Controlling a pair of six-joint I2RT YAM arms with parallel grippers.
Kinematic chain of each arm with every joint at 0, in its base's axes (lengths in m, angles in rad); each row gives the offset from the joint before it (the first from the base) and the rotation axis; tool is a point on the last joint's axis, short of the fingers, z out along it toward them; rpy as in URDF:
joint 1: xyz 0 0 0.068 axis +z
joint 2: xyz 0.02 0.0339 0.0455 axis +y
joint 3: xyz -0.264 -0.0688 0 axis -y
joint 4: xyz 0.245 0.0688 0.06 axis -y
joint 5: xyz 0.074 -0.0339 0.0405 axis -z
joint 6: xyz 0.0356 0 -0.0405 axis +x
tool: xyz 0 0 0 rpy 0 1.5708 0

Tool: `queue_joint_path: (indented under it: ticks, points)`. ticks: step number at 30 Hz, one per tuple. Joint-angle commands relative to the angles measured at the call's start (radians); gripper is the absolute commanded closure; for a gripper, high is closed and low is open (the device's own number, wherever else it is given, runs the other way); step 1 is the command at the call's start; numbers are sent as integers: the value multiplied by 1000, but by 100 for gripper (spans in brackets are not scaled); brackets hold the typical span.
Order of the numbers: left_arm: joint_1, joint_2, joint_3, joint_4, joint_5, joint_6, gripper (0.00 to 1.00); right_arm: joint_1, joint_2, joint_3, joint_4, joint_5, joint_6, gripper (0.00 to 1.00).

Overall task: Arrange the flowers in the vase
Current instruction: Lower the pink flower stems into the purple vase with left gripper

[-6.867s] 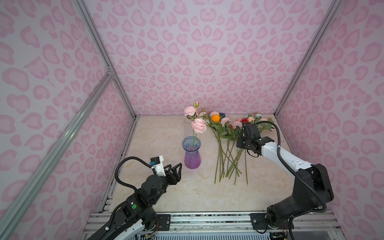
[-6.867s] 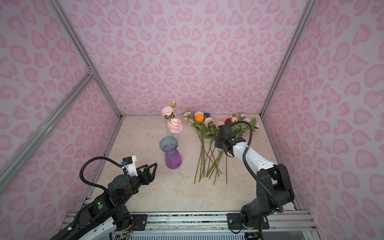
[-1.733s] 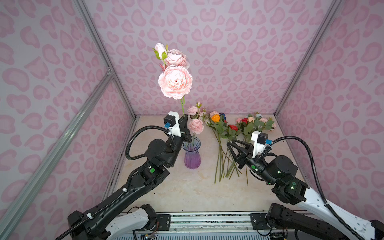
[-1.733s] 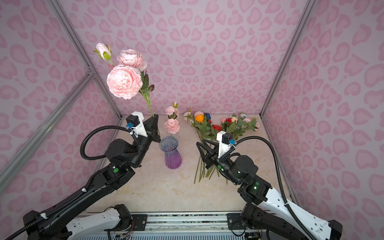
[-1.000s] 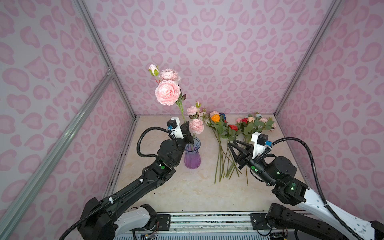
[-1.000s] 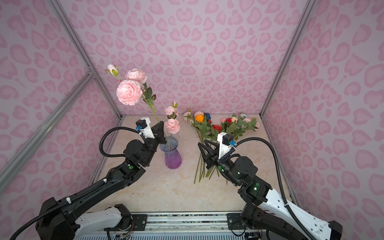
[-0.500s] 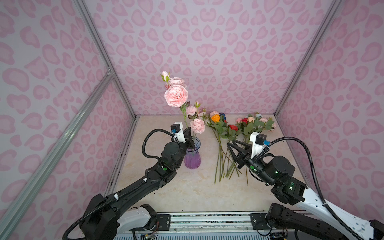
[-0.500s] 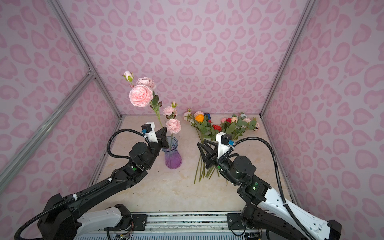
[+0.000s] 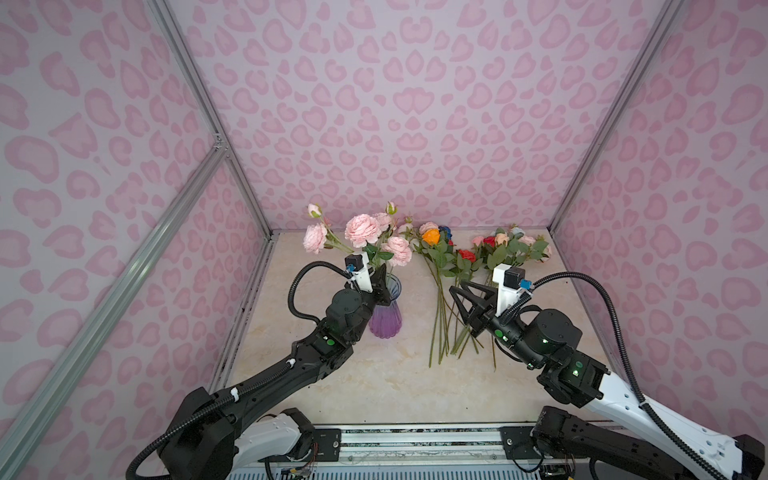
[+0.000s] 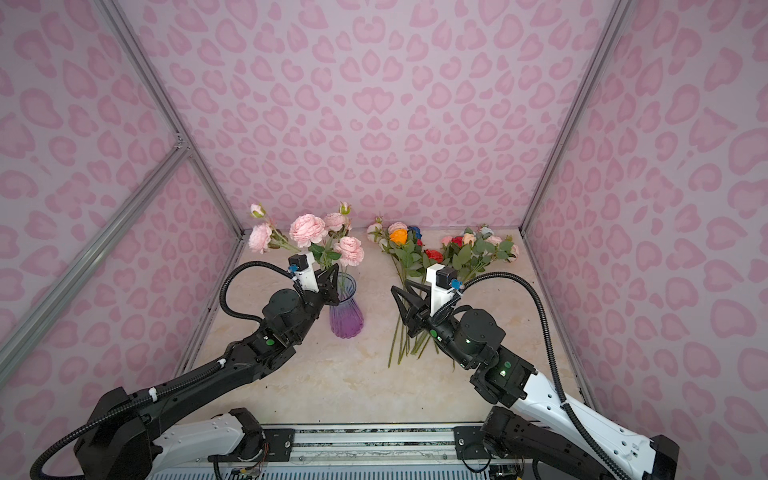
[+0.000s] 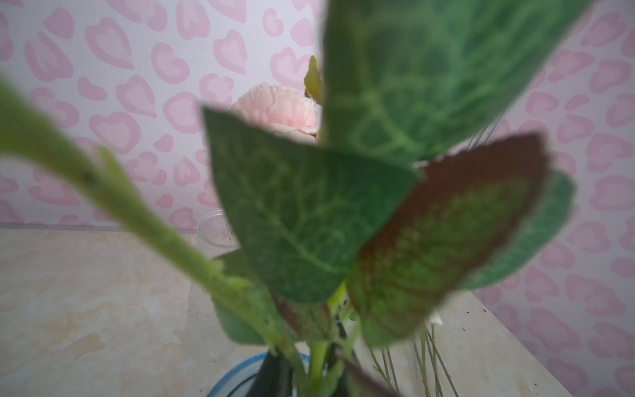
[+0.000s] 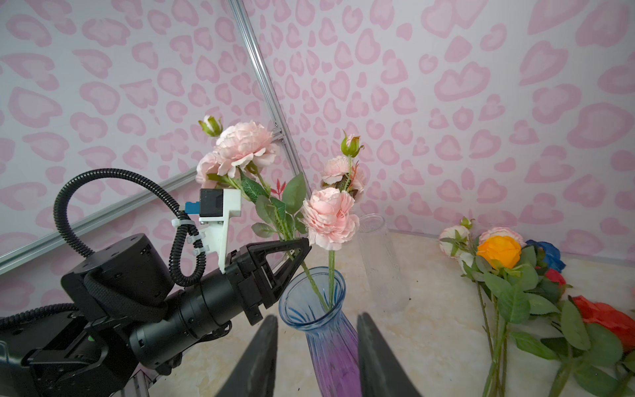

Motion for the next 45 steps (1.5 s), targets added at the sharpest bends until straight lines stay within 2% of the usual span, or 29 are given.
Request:
queue_joint_path:
  ticks: [1,4,6,10,12,26,33,36,45]
  points:
    - [-6,-6,1,-25,-10,15,79,0,1,-6,36,-4,-9,61]
    - [-6,-15,20,-113,-18,8,73,-2,-2,-4,29,-1,-13,61]
    - [-8,-21,39,-184,-34,-3,65,-3,-5,-5,27,2,-13,61]
    - [-7,-19,91,-335,-42,2,65,-4,-5,-7,29,3,-11,61]
    - [-8,-22,101,-363,-36,-1,59,-5,-3,-6,31,-1,-9,61]
    - [-7,-130,124,-633,-9,-45,45,-5,-5,-10,24,20,-1,60]
    - [-7,-136,211,-785,56,-46,39,-6,-13,-9,15,33,-6,59]
    - [-7,-129,257,-855,118,-49,38,-5,-17,-11,9,41,-6,59]
    - [-6,-87,380,-1104,260,-74,38,-8,-19,1,-23,53,-2,57]
